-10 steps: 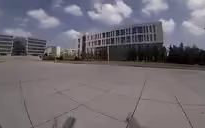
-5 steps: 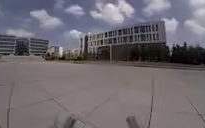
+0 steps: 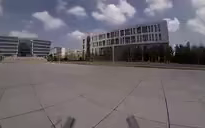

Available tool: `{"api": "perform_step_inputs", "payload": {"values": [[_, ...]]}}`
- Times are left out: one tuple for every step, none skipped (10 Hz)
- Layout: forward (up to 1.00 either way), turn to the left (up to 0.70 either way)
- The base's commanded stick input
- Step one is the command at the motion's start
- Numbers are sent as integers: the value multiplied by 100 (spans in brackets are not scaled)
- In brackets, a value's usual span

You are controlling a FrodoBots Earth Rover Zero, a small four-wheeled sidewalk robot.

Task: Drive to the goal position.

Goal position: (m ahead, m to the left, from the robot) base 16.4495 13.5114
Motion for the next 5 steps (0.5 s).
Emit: {"api": "perform_step_inputs", "payload": {"values": [[70, 41], [70, 18], [70, 6], [70, 6], [70, 6]]}}
